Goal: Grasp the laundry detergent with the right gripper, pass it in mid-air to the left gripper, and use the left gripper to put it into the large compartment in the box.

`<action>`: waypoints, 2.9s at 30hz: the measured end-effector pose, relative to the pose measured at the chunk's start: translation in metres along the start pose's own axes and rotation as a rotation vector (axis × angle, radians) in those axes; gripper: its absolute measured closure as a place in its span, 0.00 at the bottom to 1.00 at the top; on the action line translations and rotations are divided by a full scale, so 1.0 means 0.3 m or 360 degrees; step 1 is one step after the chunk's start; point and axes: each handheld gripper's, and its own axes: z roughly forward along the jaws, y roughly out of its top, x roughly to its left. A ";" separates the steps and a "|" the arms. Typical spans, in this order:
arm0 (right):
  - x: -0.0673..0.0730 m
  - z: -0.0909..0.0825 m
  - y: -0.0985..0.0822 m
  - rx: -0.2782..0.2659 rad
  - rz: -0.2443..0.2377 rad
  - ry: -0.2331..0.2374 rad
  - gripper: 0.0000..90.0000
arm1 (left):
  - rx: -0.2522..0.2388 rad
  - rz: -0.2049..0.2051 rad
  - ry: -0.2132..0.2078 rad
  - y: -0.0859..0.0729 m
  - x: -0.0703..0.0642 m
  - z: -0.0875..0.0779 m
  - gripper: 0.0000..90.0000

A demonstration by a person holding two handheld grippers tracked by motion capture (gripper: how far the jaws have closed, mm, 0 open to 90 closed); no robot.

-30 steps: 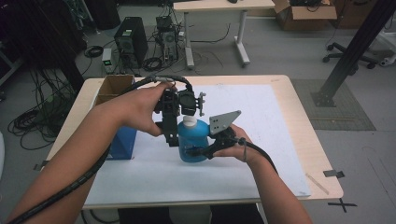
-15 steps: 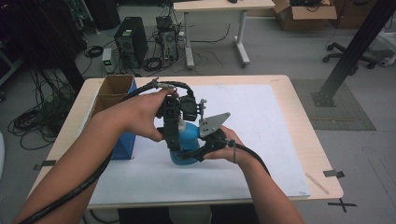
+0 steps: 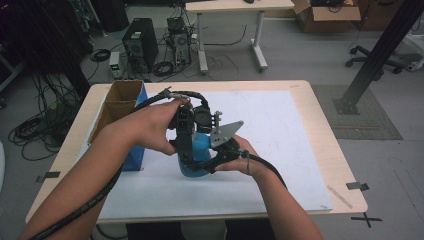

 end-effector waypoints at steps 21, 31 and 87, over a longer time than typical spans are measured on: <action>0.001 0.003 0.002 0.0002 0.0004 -0.0016 0.50 | 0.0003 0.0015 0.0059 -0.001 -0.006 -0.003 0.17; 0.002 0.003 0.006 -0.0005 0.0013 -0.0014 0.50 | 0.0024 0.0028 0.0063 0.006 -0.010 0.001 0.24; 0.017 -0.007 0.008 -0.0113 0.0065 -0.0043 0.35 | 0.0155 -0.0003 0.0152 0.041 -0.029 -0.035 0.42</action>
